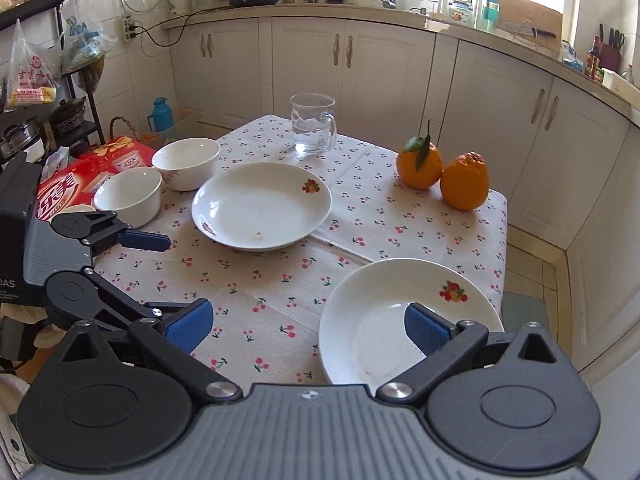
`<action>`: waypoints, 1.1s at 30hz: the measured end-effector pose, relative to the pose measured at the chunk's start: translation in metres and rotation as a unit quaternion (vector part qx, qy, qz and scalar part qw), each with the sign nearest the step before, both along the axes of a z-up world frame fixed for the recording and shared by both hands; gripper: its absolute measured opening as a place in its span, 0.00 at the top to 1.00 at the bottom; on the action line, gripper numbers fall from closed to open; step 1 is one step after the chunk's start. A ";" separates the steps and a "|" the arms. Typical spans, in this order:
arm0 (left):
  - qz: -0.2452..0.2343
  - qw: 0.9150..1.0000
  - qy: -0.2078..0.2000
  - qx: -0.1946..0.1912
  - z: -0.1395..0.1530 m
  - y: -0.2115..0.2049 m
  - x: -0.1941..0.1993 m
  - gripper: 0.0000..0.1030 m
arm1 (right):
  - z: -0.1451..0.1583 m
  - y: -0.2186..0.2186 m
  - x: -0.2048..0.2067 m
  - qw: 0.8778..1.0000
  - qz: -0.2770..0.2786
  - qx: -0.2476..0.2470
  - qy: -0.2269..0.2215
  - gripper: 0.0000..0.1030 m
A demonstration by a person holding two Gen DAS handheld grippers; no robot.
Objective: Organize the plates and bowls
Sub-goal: 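Withdraw the right tool from the stacked plates, then reach the right tool to the white flowered plate and grasp its rim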
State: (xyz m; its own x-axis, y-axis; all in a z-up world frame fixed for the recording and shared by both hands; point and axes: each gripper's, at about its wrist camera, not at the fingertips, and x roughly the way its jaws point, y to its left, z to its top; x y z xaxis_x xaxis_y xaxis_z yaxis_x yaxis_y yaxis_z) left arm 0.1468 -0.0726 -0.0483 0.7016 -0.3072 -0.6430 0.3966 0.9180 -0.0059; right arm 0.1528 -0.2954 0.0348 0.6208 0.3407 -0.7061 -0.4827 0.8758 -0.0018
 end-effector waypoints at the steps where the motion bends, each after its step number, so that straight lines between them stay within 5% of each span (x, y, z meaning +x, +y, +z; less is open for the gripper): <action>1: 0.006 1.000 0.001 -0.002 -0.002 0.001 0.003 0.10 | 0.000 0.004 0.001 1.000 0.004 0.001 -0.001 0.00; 14: 0.062 0.998 0.027 -0.005 -0.032 0.009 0.036 0.10 | -0.030 0.044 0.040 0.996 0.053 -0.034 0.059 0.00; 22: 0.069 0.997 0.015 0.017 -0.038 0.002 0.047 0.00 | -0.037 0.060 0.075 0.995 0.070 -0.047 0.053 0.00; 33: 0.100 0.995 0.012 0.018 -0.039 0.002 0.060 0.00 | -0.048 0.074 0.123 0.991 0.110 -0.058 0.056 0.00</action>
